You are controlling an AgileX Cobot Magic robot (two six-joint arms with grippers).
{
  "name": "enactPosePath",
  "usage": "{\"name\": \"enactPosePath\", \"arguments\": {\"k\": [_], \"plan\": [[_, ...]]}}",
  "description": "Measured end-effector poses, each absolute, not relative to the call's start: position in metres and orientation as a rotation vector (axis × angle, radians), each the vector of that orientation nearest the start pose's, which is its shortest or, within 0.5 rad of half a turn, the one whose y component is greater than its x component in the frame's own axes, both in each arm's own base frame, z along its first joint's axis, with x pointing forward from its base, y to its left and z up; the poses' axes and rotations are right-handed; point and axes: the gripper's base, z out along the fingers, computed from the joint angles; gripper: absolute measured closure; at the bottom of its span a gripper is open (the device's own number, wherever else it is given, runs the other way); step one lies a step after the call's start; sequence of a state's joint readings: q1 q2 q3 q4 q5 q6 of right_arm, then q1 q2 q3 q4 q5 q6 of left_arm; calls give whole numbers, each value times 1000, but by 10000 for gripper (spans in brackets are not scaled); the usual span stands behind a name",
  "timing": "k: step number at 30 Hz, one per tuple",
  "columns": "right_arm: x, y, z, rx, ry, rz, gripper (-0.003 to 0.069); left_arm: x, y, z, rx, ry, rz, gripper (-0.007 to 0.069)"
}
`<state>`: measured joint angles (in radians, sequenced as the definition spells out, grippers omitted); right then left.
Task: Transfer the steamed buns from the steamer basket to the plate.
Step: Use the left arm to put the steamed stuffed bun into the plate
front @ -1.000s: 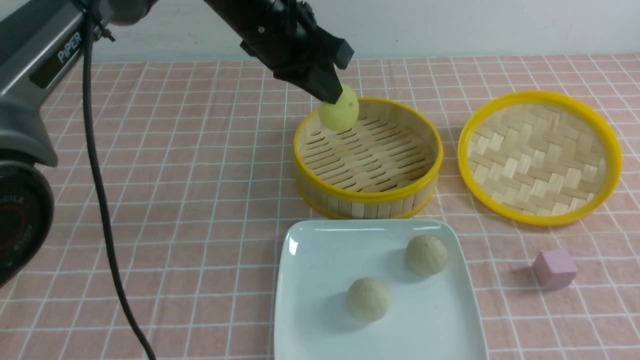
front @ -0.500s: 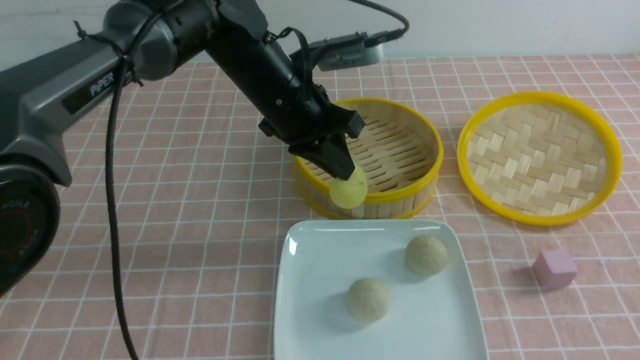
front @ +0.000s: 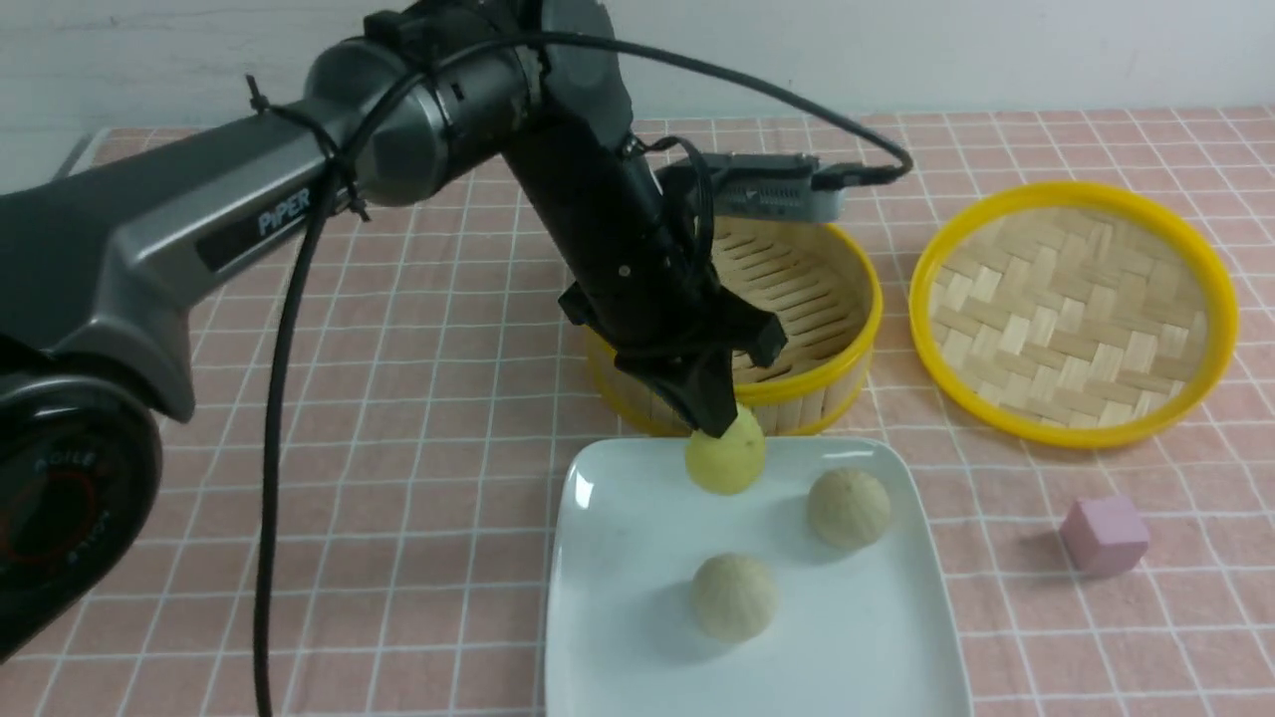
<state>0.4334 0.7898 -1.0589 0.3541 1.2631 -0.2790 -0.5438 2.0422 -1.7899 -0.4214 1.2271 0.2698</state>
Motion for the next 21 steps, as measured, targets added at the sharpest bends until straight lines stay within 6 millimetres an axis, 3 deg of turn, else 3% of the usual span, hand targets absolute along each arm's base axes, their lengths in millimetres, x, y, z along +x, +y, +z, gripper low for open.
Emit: {"name": "enactPosePath", "arguments": {"k": [21], "plan": [[87, 74, 392, -870, 2304, 530, 217, 355, -244, 221, 1182, 2805, -453, 594]]}}
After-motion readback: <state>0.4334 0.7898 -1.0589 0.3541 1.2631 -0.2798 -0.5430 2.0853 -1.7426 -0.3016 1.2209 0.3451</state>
